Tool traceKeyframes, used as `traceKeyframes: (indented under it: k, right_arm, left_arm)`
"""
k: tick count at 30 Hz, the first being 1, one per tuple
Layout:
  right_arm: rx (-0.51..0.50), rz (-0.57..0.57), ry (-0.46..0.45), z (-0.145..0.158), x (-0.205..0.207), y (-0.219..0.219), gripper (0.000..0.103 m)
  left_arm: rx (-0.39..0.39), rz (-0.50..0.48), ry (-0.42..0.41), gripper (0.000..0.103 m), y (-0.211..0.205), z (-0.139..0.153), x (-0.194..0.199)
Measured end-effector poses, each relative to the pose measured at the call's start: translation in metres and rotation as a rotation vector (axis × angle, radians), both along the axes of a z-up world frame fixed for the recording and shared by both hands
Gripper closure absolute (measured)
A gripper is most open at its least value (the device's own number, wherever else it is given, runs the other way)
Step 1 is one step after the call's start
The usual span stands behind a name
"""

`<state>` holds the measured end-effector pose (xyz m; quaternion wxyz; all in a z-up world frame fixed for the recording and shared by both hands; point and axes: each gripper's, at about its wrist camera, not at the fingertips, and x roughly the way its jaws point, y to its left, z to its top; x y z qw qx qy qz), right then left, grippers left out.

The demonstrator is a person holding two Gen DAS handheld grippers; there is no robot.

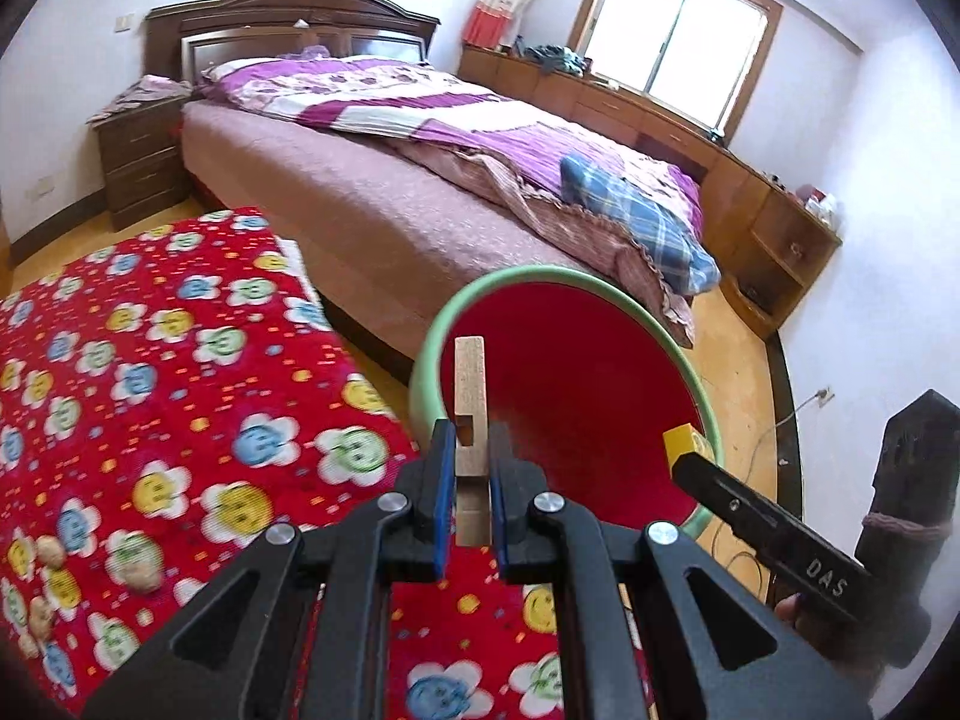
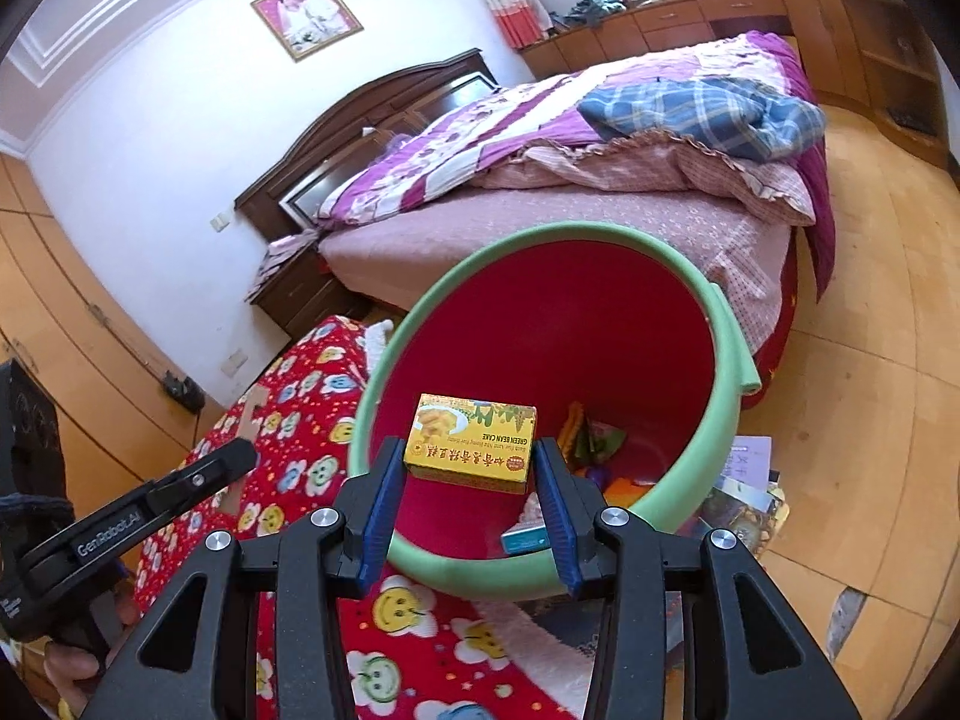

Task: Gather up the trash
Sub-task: 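Carry the wooden stick and yellow box over the red bucket, then open the right tool to drop the yellow box while the left tool drops the stick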

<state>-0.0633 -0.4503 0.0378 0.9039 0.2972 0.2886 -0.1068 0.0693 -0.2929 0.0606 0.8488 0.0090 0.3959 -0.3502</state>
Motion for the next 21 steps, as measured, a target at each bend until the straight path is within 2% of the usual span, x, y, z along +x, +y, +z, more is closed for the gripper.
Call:
traceKeyframes:
  k: [9,11,15,19,21]
  right_arm:
    - [0.007,-0.009,0.018,-0.007,0.002,-0.007,0.057]
    - [0.007,-0.008,0.02,-0.008,0.003,-0.007,0.057]
    - [0.011,0.003,0.027,-0.01,0.005,-0.006,0.057]
    - [0.005,0.025,0.036,-0.01,0.01,-0.002,0.044]
    - [-0.009,0.037,0.036,-0.008,0.011,0.004,0.037]
  left_arm:
    - [-0.004,-0.037,0.025,0.093,-0.024,-0.016,0.013]
    - [-0.003,-0.036,0.036,0.09,-0.023,-0.018,0.014]
    - [0.013,-0.006,0.037,0.073,-0.016,-0.019,0.013]
    - [0.03,0.034,0.059,0.065,-0.005,-0.02,0.015]
    - [0.039,0.055,0.07,0.065,0.002,-0.022,0.015]
